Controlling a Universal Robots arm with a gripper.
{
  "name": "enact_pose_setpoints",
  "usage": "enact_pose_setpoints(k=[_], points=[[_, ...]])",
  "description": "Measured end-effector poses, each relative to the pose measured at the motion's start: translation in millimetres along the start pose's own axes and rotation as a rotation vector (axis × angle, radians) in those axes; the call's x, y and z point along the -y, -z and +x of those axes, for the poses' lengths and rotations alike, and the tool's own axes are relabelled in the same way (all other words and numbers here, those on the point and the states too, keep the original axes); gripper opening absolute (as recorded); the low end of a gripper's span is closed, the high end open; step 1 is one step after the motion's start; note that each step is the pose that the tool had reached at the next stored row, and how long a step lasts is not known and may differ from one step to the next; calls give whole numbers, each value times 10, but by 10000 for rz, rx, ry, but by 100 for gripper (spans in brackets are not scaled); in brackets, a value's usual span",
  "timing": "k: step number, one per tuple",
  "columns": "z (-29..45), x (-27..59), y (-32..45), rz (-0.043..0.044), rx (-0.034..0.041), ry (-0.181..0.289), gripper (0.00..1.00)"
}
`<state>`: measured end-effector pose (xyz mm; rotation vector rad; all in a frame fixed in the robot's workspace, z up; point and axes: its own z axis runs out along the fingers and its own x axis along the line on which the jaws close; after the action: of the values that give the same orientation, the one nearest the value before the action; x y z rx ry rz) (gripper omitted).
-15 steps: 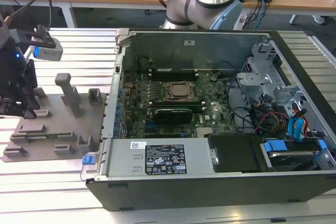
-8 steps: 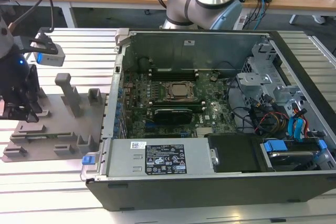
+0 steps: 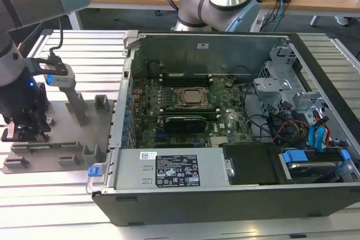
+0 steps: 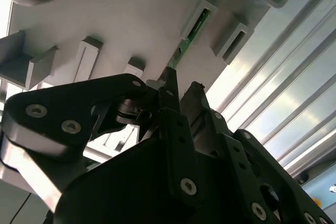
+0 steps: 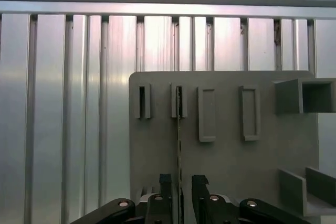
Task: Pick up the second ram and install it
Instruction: 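Pick up the second ram and move it above second insertion slot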
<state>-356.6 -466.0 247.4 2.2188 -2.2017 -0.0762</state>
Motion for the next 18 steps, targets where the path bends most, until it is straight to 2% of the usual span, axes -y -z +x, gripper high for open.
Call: enact_pose_setpoints(k=[4,6,8,11,14,16,17,18], points=[[9,7,-176,0,-2,19,30],[10,8,-215,-2,-3,48,30],[14,9,-288,-3,-5,108,30],[16,-35,-353,-1,-6,121,30],[17,-129,-432,23,-4,121,30],[17,-129,-432,21,2,122,30],[17,-130,-432,50,2,123,30],[17,-130,-433,290,-1,128,30]])
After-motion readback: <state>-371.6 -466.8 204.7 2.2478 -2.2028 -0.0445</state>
